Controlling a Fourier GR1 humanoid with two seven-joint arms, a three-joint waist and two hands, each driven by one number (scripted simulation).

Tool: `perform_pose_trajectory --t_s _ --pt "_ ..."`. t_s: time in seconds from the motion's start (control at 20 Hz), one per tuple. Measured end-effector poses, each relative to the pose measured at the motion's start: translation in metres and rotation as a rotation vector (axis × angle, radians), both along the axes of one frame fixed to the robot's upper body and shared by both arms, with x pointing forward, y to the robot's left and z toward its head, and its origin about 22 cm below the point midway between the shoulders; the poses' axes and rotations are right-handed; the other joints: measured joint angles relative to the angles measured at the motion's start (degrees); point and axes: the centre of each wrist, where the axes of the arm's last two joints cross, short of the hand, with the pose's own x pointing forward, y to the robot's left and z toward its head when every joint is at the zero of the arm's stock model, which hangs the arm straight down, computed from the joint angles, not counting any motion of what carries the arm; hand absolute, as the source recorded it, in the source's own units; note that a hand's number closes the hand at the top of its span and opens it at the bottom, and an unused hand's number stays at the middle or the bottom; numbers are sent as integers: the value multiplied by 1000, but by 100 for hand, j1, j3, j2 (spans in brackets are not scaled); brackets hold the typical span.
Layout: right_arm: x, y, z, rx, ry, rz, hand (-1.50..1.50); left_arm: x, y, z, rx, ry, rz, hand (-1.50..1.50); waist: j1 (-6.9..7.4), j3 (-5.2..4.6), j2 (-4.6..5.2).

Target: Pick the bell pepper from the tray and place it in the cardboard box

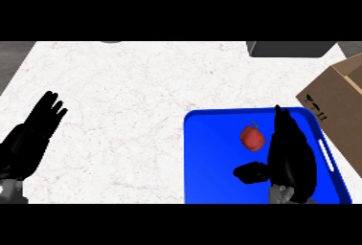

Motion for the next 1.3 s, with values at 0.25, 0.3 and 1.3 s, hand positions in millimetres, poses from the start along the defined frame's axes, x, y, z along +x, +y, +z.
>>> perform_pose_trajectory --t_s 0.25,0.3,1.3 --pt "7 9 2 -3 6 24 -150 -4 4 0 5 -1 3 0 -27 3 -5" --pt "8 8 3 -2 1 27 -150 -4 1 -3 2 -1 5 0 -36 4 -5" --pt "46 12 -23 -80 92 25 -150 -2 0 2 -6 4 8 0 -49 7 -4"
